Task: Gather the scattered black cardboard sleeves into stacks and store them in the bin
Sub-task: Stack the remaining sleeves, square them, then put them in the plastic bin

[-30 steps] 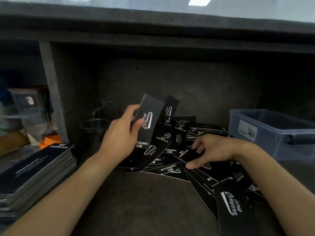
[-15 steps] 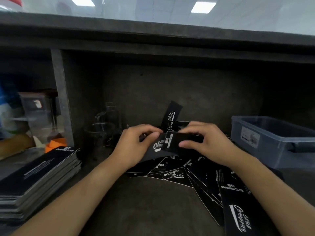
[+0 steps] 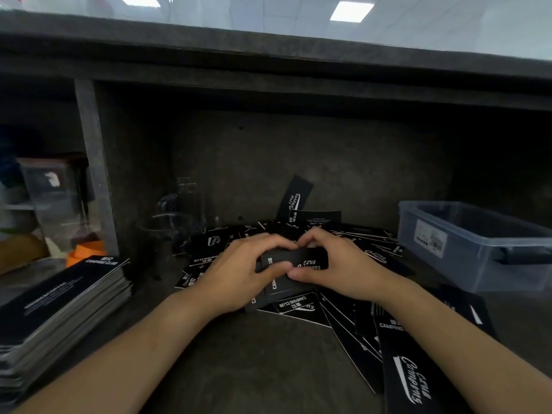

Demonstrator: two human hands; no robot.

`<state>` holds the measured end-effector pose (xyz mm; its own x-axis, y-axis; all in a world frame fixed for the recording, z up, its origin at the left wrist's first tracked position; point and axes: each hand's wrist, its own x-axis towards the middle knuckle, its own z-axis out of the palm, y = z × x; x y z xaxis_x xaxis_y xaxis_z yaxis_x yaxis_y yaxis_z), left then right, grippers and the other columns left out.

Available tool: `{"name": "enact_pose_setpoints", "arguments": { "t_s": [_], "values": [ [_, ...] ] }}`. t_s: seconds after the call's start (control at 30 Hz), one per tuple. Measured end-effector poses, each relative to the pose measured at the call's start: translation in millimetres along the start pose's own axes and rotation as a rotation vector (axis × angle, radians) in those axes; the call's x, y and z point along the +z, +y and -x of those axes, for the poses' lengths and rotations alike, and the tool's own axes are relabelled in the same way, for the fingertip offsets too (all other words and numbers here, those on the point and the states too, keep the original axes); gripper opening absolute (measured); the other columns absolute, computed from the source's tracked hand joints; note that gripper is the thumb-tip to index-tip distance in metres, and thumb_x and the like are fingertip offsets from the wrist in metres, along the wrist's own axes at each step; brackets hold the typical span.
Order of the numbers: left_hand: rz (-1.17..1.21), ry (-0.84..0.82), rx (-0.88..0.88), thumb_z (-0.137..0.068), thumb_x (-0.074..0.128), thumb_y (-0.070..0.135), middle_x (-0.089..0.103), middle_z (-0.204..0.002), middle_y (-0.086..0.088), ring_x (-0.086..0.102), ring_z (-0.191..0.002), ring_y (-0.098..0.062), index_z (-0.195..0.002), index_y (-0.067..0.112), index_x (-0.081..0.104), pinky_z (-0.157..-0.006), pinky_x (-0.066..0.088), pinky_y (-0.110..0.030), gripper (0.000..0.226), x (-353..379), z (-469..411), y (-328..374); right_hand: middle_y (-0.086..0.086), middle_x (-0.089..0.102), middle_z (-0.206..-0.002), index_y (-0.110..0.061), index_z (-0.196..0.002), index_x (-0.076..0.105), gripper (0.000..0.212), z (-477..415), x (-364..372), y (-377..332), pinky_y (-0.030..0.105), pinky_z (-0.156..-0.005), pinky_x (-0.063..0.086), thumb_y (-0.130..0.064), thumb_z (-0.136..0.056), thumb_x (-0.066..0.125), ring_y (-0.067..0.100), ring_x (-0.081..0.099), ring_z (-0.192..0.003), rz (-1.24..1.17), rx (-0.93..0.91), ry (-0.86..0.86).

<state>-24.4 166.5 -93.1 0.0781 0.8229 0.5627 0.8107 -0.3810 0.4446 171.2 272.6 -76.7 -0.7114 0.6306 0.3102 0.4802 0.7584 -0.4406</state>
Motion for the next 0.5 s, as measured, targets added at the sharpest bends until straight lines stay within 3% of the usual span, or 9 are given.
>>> {"name": "enact_pose_setpoints", "arguments": {
  "t_s": [0.13, 0.23, 0.33, 0.43, 0.5],
  "values": [
    [-0.052, 0.142, 0.040, -0.091, 0.074, 0.024, 0.066, -0.107, 0.020, 0.064, -0.103, 0.000, -0.116, 0.040, 0.068, -0.090, 0.054, -0.035, 0.030, -5, -4, 2, -0.009, 0.058, -0.128, -0.026, -0.139, 0.048, 0.082, -2, -4, 7, 0.034, -0.104, 0.047, -0.063, -0.073, 0.080, 0.010, 0.056, -0.119, 0.067, 0.090, 0.049],
    [-0.054, 0.031, 0.007, -0.090, 0.074, 0.033, 0.066, -0.101, 0.022, 0.068, -0.088, 0.000, -0.114, 0.041, 0.063, -0.079, 0.058, -0.035, 0.027, -6, -2, -1, -0.007, 0.055, -0.136, -0.022, -0.146, 0.041, 0.080, 2, 2, 4, 0.029, -0.111, 0.044, -0.041, -0.080, 0.084, 0.007, 0.054, -0.127, -0.228, 0.094, -0.028],
    [-0.092, -0.080, 0.005, -0.095, 0.068, 0.039, 0.067, -0.102, 0.023, 0.064, -0.092, 0.005, -0.122, 0.041, 0.058, -0.081, 0.055, -0.031, 0.029, 1, 1, -4, -0.005, 0.055, -0.143, -0.021, -0.147, 0.043, 0.062, 0, 10, -3, 0.028, -0.116, 0.039, -0.016, -0.092, 0.072, 0.005, 0.050, -0.133, -0.436, 0.068, -0.134],
    [-0.095, -0.039, -0.013, -0.094, 0.069, 0.039, 0.065, -0.108, 0.026, 0.062, -0.102, 0.007, -0.129, 0.043, 0.058, -0.090, 0.054, -0.030, 0.037, -1, -2, -3, -0.005, 0.064, -0.132, -0.024, -0.127, 0.062, 0.037, -10, -5, 6, 0.024, -0.107, 0.043, -0.014, -0.092, 0.066, 0.011, 0.056, -0.129, -0.530, 0.134, 0.134],
    [-0.146, 0.002, -0.026, -0.092, 0.071, 0.041, 0.063, -0.111, 0.031, 0.060, -0.106, 0.009, -0.128, 0.049, 0.056, -0.094, 0.053, -0.031, 0.040, -7, -3, -3, 0.003, 0.059, -0.137, -0.021, -0.134, 0.057, 0.045, -12, -23, 28, 0.029, -0.104, 0.044, -0.029, -0.092, 0.071, 0.022, 0.053, -0.132, -0.201, 0.303, 0.287]
  ]
}}
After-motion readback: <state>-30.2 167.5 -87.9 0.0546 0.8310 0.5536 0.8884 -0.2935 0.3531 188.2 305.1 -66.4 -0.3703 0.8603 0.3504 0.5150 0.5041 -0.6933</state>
